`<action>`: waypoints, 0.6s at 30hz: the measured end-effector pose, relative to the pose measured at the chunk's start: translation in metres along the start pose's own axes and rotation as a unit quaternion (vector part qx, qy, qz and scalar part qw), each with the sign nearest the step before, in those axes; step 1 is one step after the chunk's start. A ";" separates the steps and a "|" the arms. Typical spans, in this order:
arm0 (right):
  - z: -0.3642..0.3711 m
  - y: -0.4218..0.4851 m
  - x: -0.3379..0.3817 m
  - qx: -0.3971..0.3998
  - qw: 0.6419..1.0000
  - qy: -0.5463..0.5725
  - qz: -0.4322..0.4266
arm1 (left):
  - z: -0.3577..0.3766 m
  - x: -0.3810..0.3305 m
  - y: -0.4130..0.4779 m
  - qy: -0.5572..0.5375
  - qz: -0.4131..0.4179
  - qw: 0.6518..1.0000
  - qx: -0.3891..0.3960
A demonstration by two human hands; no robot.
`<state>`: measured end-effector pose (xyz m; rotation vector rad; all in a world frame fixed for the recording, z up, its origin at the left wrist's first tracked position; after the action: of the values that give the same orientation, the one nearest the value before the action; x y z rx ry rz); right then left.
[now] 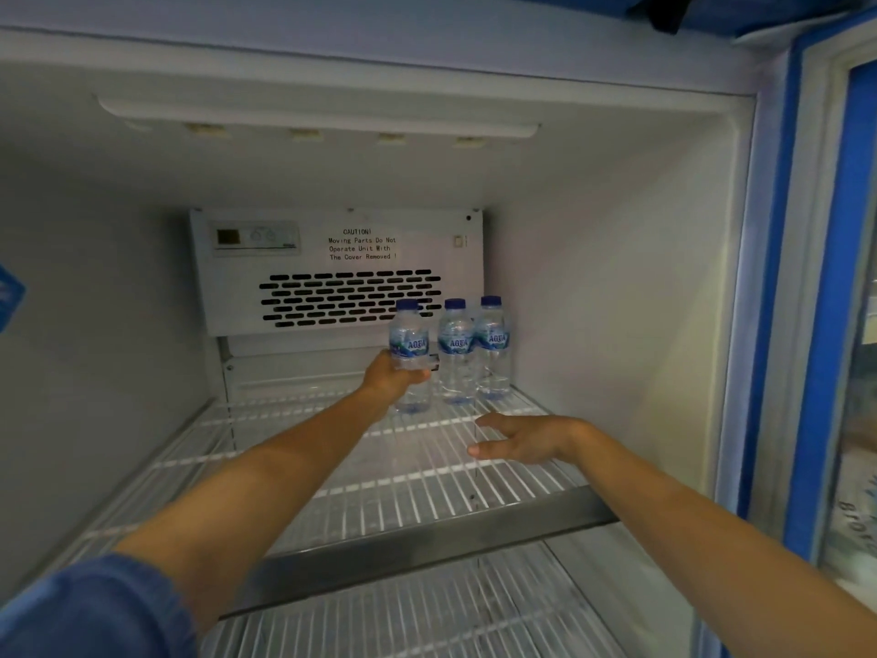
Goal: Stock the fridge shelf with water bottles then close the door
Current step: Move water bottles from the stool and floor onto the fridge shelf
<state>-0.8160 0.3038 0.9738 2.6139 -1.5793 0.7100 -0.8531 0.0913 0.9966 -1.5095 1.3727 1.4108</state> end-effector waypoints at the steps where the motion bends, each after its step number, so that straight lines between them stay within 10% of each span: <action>1: 0.000 0.000 0.000 -0.001 1.000 0.001 0.001 | 0.003 0.002 0.004 -0.003 -0.005 1.000 -0.001; 18: -0.001 -0.001 0.001 0.001 1.000 0.017 -0.001 | 0.015 0.028 0.029 -0.009 -0.014 0.999 0.045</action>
<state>-0.8152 0.3034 0.9754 2.5898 -1.5676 0.7510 -0.8887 0.0913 0.9722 -1.4493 1.3810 1.3242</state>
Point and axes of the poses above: each hand's wrist, its own y-axis towards the middle knuckle, its own z-axis out of the palm, x = y × z, the point moved 2 cm from there along y, towards the middle knuckle
